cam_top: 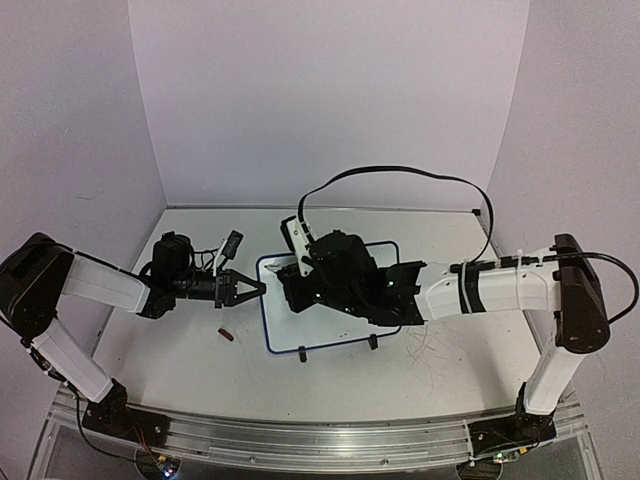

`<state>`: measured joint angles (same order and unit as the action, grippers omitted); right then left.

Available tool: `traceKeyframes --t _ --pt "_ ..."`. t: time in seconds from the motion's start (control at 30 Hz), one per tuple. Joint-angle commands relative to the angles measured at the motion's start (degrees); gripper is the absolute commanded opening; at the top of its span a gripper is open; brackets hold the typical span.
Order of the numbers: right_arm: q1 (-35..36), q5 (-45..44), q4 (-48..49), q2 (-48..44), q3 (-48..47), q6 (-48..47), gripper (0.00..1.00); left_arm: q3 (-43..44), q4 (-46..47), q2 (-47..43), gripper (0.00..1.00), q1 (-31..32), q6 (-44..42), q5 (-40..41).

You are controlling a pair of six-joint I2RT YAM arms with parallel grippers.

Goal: Write a sentence on the whiteboard

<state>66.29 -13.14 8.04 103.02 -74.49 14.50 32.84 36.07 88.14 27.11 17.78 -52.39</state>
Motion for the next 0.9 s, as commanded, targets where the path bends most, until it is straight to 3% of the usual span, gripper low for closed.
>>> traceKeyframes --t 0.0,0.87 --pt "-0.01 -2.21 -1.30 0.06 -1.47 1.17 0.00 0.09 2.35 -1.75 0.00 0.04 -0.20 -1.12" --pt "0.04 -0.34 -2.24 -2.22 4.30 5.67 0.00 0.21 2.17 -1.89 0.00 0.08 -0.20 -0.98"
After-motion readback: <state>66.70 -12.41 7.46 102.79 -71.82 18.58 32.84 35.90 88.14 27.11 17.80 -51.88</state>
